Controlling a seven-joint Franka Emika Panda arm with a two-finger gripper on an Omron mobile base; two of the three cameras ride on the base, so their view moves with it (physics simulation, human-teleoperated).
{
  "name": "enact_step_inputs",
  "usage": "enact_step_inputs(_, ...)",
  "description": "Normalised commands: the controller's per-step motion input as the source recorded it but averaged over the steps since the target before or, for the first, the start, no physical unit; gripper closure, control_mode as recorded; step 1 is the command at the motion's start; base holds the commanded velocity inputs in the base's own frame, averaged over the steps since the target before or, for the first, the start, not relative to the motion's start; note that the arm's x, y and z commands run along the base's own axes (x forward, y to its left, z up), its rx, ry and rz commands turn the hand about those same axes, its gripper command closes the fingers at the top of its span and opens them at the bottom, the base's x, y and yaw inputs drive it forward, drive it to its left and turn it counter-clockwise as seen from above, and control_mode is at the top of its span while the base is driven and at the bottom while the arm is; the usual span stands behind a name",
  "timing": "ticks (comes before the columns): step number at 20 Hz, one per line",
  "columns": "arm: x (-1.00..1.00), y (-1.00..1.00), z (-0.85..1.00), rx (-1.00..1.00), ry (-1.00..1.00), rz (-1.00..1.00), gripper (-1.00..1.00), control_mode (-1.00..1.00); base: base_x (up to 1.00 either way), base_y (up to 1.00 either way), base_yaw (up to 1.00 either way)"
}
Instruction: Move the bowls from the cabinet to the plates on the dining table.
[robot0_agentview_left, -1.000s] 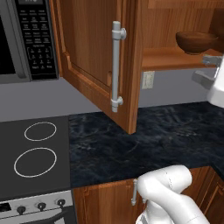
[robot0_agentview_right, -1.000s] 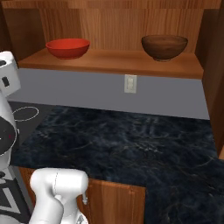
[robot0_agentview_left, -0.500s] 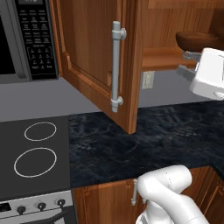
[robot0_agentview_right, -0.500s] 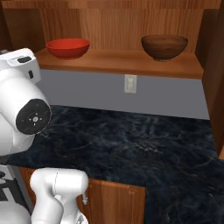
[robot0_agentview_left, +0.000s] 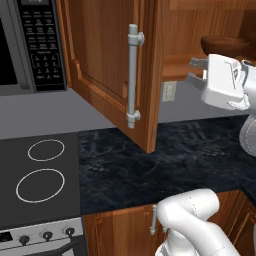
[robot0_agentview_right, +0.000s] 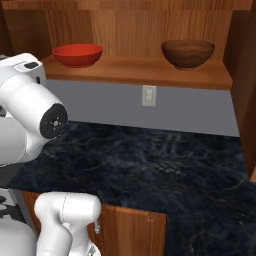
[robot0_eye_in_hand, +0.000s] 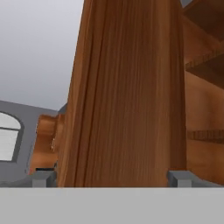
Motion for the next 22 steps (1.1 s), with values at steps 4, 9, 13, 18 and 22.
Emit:
enact_step_inputs(4,0.28,0.14,-0.16,-0.02,-0.13,0.11,-1.00,-1.00,0.00,0.00,0.00)
enact_step_inputs(9,0.40,0.21,-0.16,-0.01,-0.08,0.08,-1.00,-1.00,0.00,0.00,0.00)
enact_step_inputs(13,0.48,0.23,-0.07,0.00,-0.08,0.04,-1.00,-1.00,0.00,0.00,0.00)
enact_step_inputs(18,0.30,0.33,0.00,-0.04,-0.12,0.04,-1.00,-1.00,0.00,0.00,0.00)
enact_step_inputs(22,0.24,0.36,-0.03,-0.06,-0.13,0.04,-1.00,-1.00,0.00,0.00,0.00)
